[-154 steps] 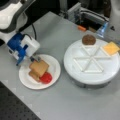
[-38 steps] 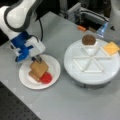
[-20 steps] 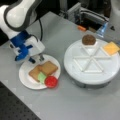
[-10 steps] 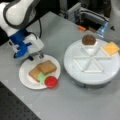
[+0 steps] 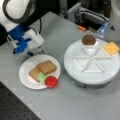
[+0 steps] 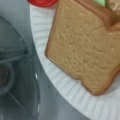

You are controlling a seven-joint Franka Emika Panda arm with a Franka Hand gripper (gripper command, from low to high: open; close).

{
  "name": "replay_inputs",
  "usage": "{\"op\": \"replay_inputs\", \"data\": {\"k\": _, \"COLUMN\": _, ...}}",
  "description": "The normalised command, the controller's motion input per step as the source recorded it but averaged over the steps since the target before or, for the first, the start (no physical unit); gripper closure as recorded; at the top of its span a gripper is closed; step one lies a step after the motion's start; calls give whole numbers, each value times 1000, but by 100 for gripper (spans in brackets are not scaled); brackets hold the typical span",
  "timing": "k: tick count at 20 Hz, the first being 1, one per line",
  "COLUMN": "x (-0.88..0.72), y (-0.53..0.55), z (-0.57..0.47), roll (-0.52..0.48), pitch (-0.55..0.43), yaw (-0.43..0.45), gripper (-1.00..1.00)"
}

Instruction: Ingredient selection for cheeseburger or sandwich

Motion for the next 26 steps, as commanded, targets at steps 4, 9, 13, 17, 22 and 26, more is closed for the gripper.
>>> {"op": "replay_inputs", "data": {"k": 4, "x": -126, "y": 723, "z": 570, "roll": -994, "pitch": 54, "yaw": -186, "gripper": -100}}
{"op": "replay_inputs", "data": {"k": 9, "x": 7, "y": 684, "z": 277, "roll": -923, "pitch": -35, "yaw": -129, "gripper": -100}}
{"op": "replay_inputs", "data": {"k": 13, "x": 24, "y": 379, "z": -52, "roll": -568, "pitch": -72, "yaw": -79, "gripper": -100}}
{"op": "replay_inputs", "data": {"k": 17, "x": 23, "y": 48, "z": -70, "roll": -306, "pitch": -69, "yaw": -50, "gripper": -100}}
{"op": "replay_inputs", "data": {"k": 22, "x": 61, "y": -21, "z": 20, "roll": -183, "pitch": -30, "yaw": -50, "gripper": -100}}
{"op": "replay_inputs", "data": {"k": 26, "x": 95, "y": 39, "z": 4, "roll": -150, "pitch": -30, "yaw": -46, "gripper": -100}}
